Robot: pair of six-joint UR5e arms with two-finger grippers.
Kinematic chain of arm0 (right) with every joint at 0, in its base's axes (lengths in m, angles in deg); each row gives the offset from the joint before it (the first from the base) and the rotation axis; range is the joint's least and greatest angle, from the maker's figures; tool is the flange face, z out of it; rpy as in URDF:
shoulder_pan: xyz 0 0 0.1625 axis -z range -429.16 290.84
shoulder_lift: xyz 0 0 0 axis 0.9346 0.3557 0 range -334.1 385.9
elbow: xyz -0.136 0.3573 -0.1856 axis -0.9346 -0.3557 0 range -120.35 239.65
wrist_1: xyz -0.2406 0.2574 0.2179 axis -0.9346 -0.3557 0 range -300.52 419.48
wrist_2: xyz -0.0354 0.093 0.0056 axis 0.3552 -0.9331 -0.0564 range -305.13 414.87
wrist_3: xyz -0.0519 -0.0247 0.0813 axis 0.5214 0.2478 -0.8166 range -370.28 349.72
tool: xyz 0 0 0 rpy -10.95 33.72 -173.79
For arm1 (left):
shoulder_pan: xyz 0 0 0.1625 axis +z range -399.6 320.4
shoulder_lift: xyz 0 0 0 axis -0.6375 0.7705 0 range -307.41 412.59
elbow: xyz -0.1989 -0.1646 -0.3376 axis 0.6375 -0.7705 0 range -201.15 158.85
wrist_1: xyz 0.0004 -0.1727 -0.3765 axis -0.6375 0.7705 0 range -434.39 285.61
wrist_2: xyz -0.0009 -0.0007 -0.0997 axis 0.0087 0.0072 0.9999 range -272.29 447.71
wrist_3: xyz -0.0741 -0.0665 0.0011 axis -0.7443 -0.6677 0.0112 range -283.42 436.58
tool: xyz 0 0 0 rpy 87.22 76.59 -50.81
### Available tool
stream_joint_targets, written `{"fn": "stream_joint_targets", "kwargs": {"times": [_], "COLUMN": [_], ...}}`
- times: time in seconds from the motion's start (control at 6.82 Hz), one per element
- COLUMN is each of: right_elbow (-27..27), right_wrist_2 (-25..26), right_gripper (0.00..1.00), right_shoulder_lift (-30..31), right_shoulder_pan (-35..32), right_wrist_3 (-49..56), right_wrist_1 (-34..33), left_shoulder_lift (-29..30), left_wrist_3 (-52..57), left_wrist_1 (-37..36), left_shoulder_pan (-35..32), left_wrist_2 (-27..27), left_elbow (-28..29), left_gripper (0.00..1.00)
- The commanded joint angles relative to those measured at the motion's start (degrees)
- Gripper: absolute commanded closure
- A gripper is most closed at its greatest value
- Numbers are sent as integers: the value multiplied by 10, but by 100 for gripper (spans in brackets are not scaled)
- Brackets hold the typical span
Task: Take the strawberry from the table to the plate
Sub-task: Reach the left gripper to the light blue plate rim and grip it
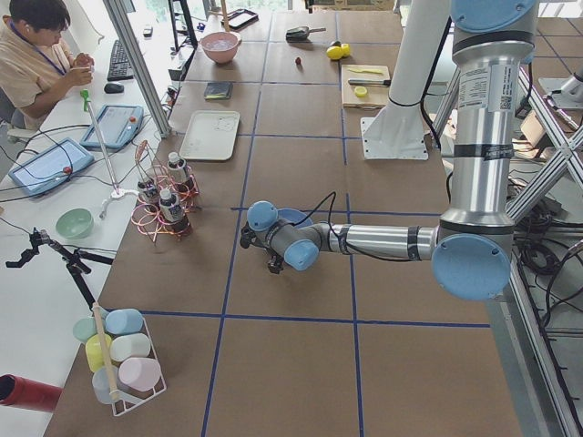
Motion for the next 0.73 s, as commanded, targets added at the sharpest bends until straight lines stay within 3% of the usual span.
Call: {"fn": "stream_joint_targets", "kwargs": {"times": [0.0, 0.15, 0.59], "right_elbow": [0, 0, 5], "right_wrist_2": [0, 0, -1], "right_gripper": [0, 0, 0], "right_shoulder_lift": [-1, -1, -2], "right_shoulder_pan": [0, 1, 0], "right_wrist_3": [0, 0, -1], "right_wrist_1": [0, 0, 0], "left_shoulder_lift": [7, 8, 53], "left_wrist_3": [0, -2, -49], "left_wrist_1": [1, 1, -9], "left_shoulder_pan": [4, 4, 5], "left_wrist_2": [0, 1, 7], "left_elbow": [9, 6, -11], "left_gripper": [68, 100, 100]}}
